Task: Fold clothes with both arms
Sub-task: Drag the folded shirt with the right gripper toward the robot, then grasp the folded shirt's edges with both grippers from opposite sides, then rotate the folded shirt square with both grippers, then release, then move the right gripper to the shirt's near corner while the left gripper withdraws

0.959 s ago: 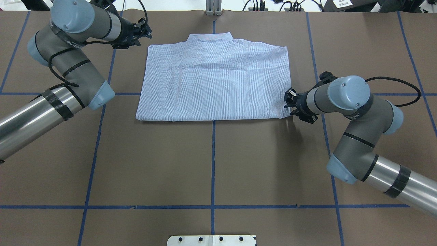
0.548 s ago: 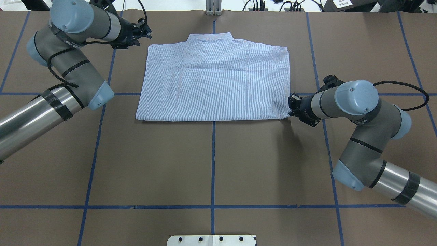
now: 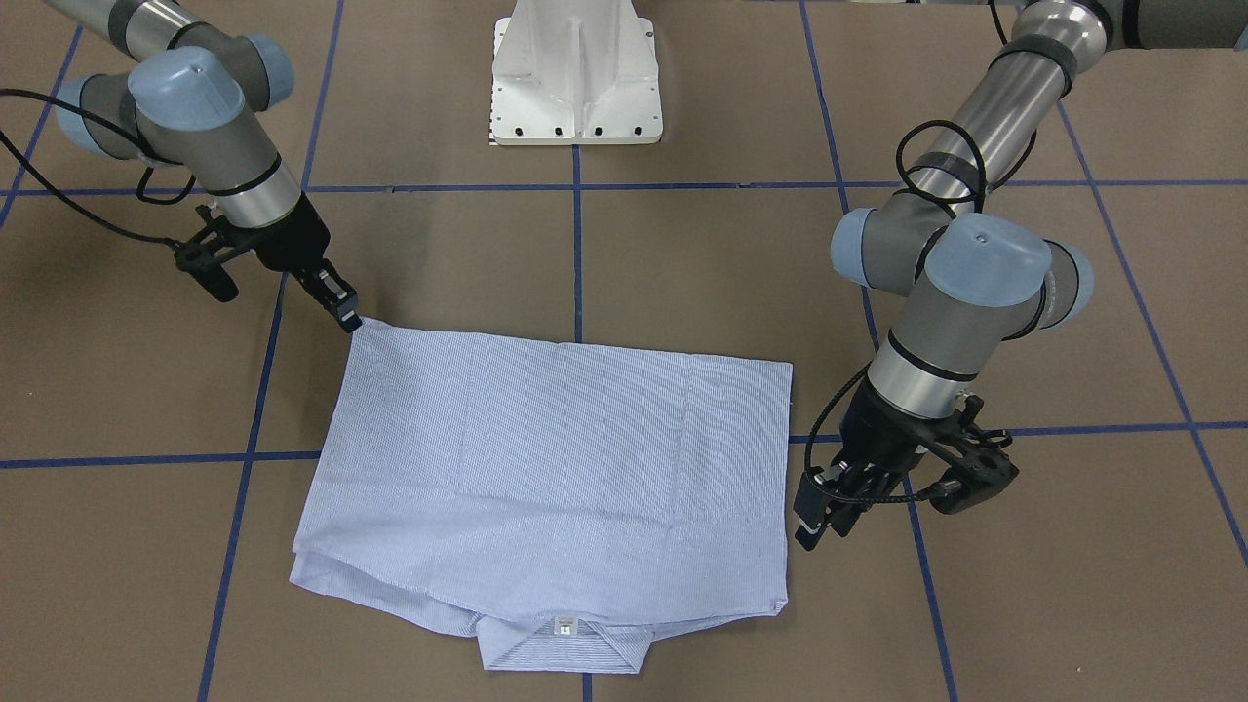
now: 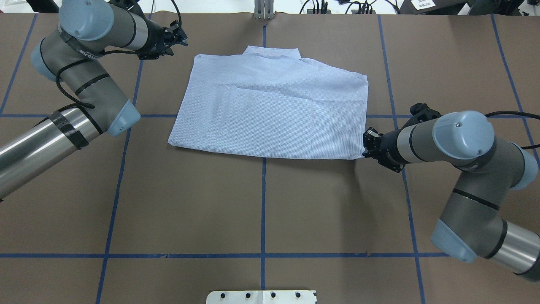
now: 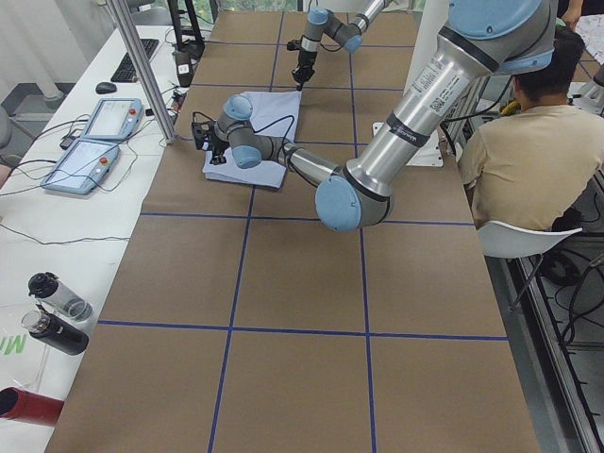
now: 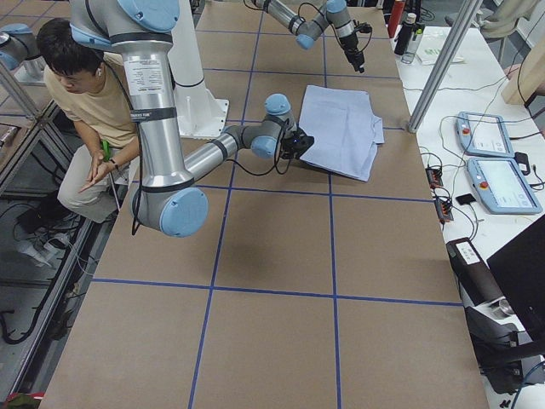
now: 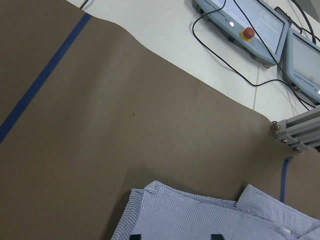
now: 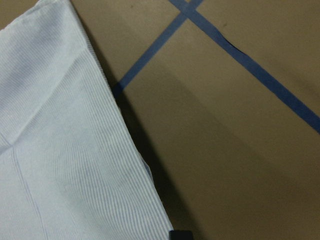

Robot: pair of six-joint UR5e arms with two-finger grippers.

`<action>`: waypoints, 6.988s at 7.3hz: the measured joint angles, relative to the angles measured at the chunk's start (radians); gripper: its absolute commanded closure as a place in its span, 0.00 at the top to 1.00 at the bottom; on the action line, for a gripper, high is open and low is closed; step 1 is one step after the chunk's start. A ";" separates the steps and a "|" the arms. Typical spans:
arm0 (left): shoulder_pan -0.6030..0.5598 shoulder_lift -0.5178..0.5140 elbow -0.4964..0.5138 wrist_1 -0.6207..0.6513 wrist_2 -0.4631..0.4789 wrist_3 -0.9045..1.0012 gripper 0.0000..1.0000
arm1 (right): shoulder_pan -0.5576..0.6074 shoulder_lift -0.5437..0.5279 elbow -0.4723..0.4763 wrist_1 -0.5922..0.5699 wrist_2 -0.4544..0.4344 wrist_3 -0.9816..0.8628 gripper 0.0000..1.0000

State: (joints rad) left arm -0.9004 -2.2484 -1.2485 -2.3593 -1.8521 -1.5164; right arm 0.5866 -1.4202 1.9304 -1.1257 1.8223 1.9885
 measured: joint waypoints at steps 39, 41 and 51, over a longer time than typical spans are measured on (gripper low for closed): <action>0.089 -0.133 0.224 -0.032 0.108 0.092 0.51 | -0.048 0.119 0.087 -0.260 -0.026 -0.041 1.00; 0.063 -0.223 0.363 -0.086 0.104 0.130 0.62 | -0.122 0.125 0.085 -0.259 -0.109 -0.033 1.00; 0.044 -0.038 0.168 -0.096 0.045 0.167 0.62 | -0.431 0.230 -0.045 -0.249 -0.422 0.406 0.95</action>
State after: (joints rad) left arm -0.8560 -2.2867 -1.0808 -2.4550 -1.8071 -1.3498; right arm 0.1556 -1.1899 1.8849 -1.3743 1.4007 2.3945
